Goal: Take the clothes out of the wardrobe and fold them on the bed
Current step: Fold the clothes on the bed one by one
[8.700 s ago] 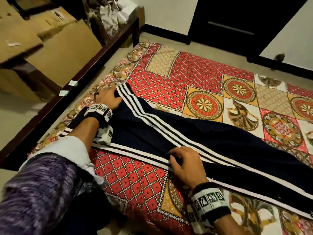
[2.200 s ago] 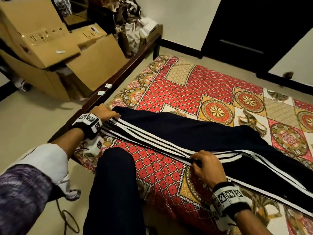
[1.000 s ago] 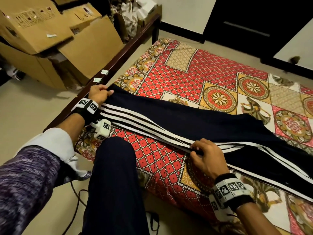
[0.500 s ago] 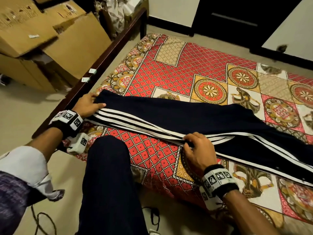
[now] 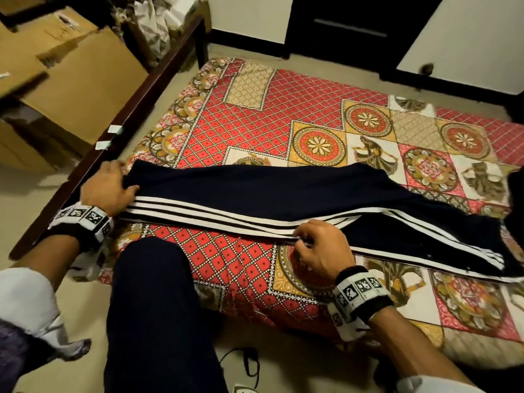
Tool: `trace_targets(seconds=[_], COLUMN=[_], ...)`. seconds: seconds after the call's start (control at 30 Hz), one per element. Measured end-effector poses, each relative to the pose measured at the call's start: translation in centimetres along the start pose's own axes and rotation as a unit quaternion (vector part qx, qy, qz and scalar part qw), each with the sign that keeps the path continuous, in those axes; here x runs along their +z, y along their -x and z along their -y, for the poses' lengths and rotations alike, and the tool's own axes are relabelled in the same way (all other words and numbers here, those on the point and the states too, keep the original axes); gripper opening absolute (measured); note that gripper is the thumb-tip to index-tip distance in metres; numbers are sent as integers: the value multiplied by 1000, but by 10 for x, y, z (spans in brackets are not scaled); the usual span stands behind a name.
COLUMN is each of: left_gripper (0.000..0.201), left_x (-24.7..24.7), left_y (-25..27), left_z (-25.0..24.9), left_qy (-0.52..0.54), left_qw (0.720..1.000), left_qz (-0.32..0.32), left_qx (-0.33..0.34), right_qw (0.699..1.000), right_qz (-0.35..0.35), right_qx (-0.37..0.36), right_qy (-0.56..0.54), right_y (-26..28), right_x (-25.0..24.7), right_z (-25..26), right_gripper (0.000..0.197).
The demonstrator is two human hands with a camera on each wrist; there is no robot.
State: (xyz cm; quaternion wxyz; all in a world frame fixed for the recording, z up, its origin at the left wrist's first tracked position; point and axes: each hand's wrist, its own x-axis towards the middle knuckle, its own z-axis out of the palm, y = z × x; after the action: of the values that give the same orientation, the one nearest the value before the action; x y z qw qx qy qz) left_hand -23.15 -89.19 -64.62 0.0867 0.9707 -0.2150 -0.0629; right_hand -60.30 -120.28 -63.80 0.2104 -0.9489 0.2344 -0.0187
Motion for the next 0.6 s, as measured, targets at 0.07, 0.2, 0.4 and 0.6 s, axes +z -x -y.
trace_targets(seconds=[0.07, 0.2, 0.4, 0.6], left_gripper=[44, 10, 5, 22], left_x=[-14, -48, -53, 33], left_y=[-6, -10, 19, 97], left_z=[-18, -88, -244, -362], left_qy=[16, 84, 29, -36], left_qw=[998, 973, 908, 835], left_qz=[-16, 55, 158, 174], left_qx=[65, 210, 388, 521], right_qw=[997, 959, 929, 943], right_qz=[-54, -149, -168, -115], right_qx=[56, 229, 330, 267], right_qy=[-21, -75, -5, 159], right_y=[5, 15, 42, 61], right_x=[-17, -51, -87, -105], right_z=[-18, -84, -172, -225], right_gripper=[13, 11, 24, 46])
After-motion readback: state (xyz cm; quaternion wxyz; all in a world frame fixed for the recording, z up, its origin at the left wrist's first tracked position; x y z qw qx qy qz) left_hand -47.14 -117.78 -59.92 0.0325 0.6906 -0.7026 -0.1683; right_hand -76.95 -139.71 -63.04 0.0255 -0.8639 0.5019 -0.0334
